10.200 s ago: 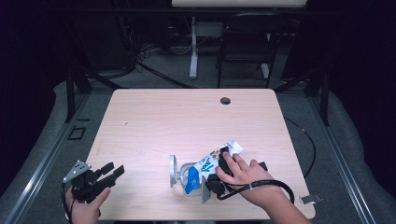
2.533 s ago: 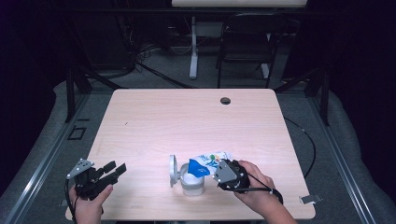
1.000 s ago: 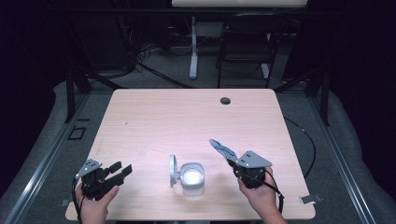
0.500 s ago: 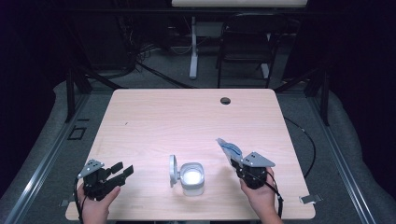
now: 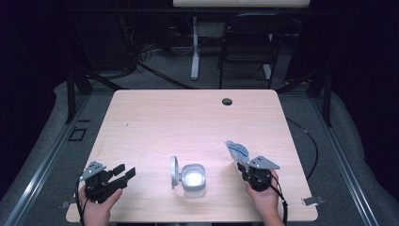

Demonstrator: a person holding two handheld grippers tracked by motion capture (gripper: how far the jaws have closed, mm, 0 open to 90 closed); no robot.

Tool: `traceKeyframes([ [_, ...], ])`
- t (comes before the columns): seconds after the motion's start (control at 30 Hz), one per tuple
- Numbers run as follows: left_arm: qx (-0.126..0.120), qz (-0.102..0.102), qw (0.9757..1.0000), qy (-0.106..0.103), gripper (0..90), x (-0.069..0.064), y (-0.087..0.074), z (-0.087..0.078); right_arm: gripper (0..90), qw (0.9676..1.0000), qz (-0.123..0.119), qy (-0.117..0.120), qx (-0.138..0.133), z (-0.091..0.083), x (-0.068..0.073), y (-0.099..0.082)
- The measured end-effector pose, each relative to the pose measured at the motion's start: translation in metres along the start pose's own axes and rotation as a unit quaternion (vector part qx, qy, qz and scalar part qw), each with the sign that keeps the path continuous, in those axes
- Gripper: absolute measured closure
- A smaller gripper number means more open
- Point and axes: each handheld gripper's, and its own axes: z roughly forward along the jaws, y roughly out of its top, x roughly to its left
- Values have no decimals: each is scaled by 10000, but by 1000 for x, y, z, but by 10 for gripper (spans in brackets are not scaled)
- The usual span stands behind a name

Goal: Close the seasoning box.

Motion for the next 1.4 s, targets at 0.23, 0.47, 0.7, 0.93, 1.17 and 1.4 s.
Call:
traceKeyframes([
  [0.23,30,20,10000,3,481,-1,-1,2,811,10000,-19,53,24,-1,0,-2],
  [0.47,58,68,10000,-3,481,-3,0,3,725,9998,-79,-38,154,-1,1,-5],
  [0.7,23,58,10000,0,481,-3,0,2,644,9998,86,-106,160,-2,0,-5],
  [0.93,39,71,10000,-1,481,-3,0,2,533,9990,427,-105,-18,-3,-3,-5],
  [1.17,31,64,10000,-2,480,-3,0,2,500,9990,397,-197,-10,-7,-7,-4],
  [1.4,29,64,10000,-2,480,-3,0,2,489,9991,376,-214,-30,-12,-11,-6],
])
